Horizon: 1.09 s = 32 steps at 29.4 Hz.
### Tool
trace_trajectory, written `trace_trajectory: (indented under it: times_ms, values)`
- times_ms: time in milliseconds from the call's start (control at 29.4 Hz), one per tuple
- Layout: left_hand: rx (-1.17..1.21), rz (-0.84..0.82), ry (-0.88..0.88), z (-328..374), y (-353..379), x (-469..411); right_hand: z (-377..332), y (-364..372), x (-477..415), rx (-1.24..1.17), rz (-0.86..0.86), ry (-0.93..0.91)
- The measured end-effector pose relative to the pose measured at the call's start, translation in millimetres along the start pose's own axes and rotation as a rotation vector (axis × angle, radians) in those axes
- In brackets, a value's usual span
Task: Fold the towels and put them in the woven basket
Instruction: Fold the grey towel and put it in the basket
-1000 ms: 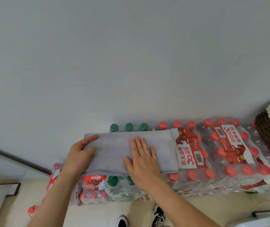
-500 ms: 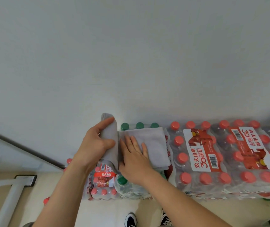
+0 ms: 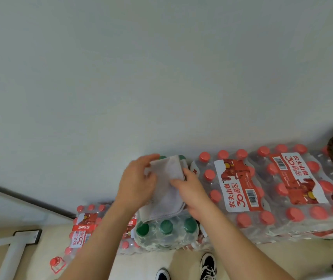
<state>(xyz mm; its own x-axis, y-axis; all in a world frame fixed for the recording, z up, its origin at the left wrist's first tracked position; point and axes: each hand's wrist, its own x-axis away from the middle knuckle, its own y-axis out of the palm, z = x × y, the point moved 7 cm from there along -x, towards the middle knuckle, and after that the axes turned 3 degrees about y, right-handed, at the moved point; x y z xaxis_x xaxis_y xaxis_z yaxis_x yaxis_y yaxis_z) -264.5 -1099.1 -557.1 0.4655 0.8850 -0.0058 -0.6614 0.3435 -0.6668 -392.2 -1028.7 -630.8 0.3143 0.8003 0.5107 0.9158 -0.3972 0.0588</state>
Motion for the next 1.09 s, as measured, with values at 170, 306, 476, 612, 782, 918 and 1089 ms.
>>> trace_trajectory:
  times_ms: [170, 306, 476, 612, 782, 918, 1089]
  values:
    - [-0.592, -0.276, 0.012, -29, 13, -12, -10, -6, 4, 0.615, 0.167, -0.188]
    - [-0.667, -0.315, -0.061, -29, 9, 13, -20, -8, 8, 0.876, 0.071, -0.296]
    - [-0.172, -0.524, -0.343, -59, 24, 62, -19, -1, 19, 1.068, -0.086, -0.355]
    - [-0.07, -0.185, -0.283, -54, 12, 49, -18, 3, 21, 1.096, -0.081, -0.429]
    - [-0.13, -0.114, -0.267, -50, 23, 38, -18, -5, 16, 0.989, 0.015, -0.471]
    - [-0.276, -0.037, -0.208, -46, 25, 35, -19, -9, 11, 0.986, 0.091, -0.477]
    - [-0.332, 0.006, -0.195, -48, 29, 35, -19, -10, 8, 1.16, 0.203, -0.461]
